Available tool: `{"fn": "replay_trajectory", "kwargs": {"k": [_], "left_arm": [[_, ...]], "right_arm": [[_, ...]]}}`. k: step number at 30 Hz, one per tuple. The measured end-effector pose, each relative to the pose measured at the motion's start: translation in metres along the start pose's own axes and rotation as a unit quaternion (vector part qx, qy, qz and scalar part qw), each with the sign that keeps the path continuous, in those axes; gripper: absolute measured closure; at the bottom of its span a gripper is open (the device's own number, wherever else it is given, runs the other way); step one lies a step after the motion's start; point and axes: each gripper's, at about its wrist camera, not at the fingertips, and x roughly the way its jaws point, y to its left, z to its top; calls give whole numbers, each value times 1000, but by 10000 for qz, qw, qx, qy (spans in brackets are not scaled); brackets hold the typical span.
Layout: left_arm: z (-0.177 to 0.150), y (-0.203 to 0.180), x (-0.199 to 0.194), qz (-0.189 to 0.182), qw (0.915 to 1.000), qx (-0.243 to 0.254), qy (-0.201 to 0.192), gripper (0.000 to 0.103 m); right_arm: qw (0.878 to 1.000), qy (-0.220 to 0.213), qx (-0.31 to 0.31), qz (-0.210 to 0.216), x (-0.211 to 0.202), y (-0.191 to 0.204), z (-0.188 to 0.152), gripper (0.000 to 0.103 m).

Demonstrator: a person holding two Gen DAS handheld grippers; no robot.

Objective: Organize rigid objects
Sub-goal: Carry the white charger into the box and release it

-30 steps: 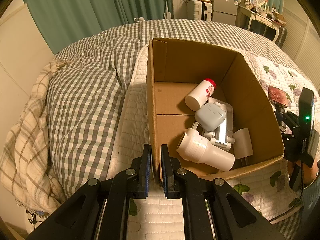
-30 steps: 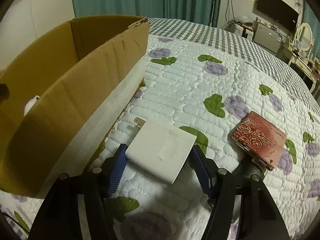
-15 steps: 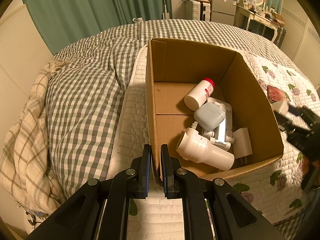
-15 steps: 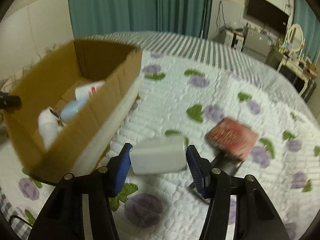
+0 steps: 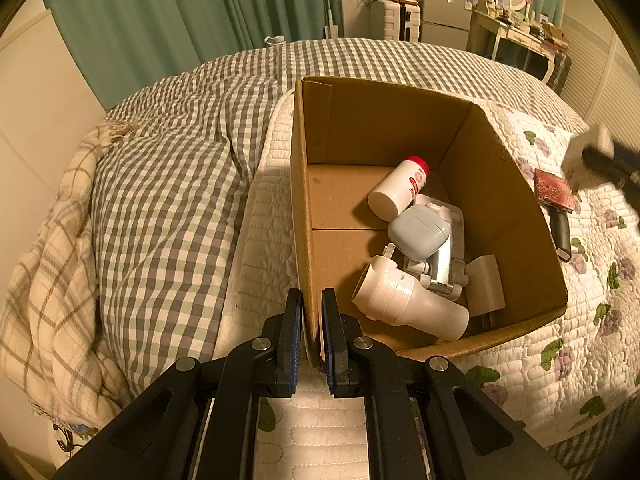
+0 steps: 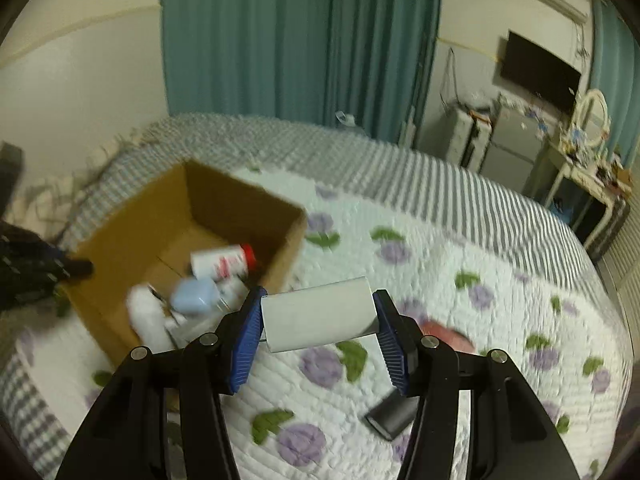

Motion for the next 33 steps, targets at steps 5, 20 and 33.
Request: {"fn": "replay_trajectory", "kwargs": {"k": [5, 20, 33], "left_arm": [[0, 0, 0, -3, 10000, 3, -1, 94], [2, -1, -1, -39, 10000, -4, -20, 94], [2, 0, -1, -37, 10000, -4, -19, 94]], "right_arm": [[9987, -235, -301, 331, -14, 32, 26, 50], [9915, 551, -878, 786, 34, 98, 2, 50], [9909, 543, -792, 939, 46, 108, 5, 49]]}}
